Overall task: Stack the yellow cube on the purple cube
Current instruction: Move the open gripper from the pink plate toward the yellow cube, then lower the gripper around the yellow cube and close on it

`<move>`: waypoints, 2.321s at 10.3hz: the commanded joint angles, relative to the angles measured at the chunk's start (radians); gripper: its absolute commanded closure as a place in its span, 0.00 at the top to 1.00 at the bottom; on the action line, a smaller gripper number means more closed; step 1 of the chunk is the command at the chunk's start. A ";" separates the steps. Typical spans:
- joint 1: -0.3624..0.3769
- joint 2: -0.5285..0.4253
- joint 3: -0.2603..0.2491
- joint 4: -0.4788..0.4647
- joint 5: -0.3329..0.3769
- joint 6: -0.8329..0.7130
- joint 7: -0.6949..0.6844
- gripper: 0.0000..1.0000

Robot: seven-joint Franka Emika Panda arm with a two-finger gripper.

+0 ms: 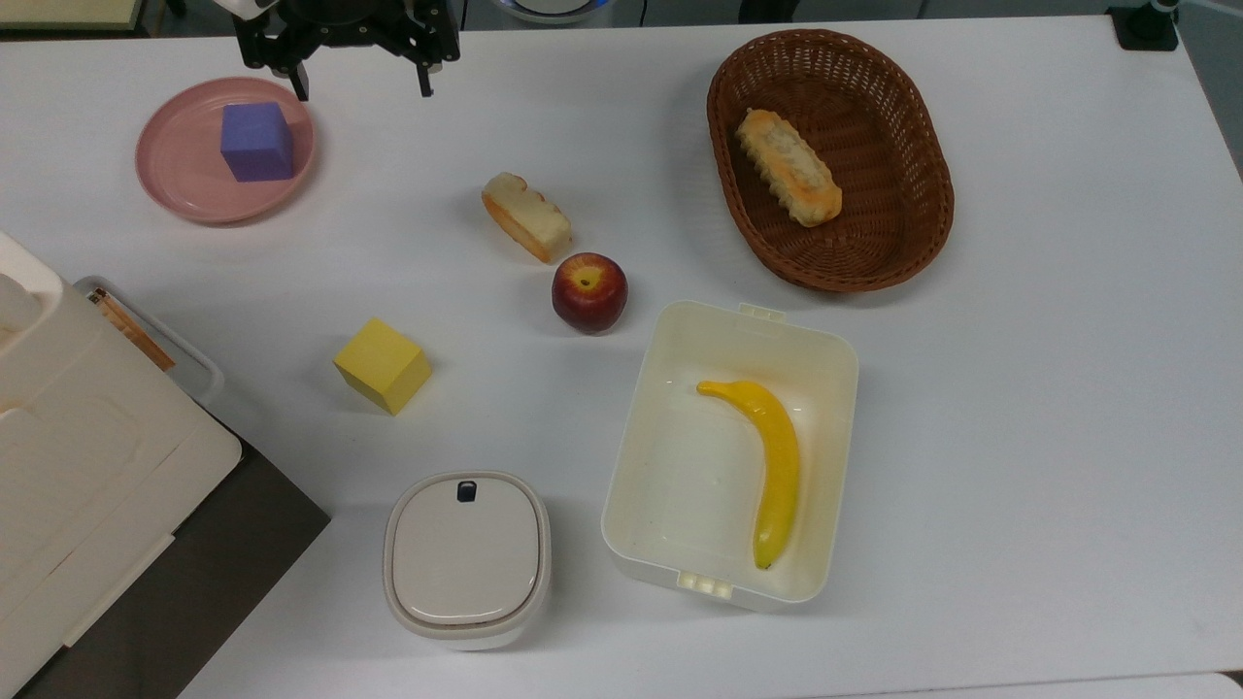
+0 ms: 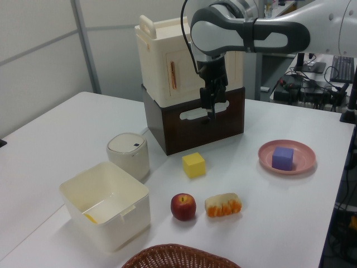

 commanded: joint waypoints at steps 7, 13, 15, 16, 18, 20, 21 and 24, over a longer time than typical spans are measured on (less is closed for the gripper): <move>-0.012 -0.233 0.014 -0.334 0.057 0.245 -0.046 1.00; -0.007 -0.178 0.022 -0.315 0.054 0.293 -0.109 1.00; -0.029 -0.125 0.022 -0.318 0.048 0.392 -0.248 1.00; -0.055 -0.097 0.022 -0.315 0.047 0.425 -0.307 1.00; -0.076 -0.015 0.022 -0.315 0.047 0.532 -0.411 1.00; -0.079 0.076 0.022 -0.313 0.039 0.647 -0.425 1.00; -0.078 0.113 0.022 -0.313 0.037 0.708 -0.439 1.00; -0.076 0.214 0.023 -0.299 0.037 0.782 -0.528 1.00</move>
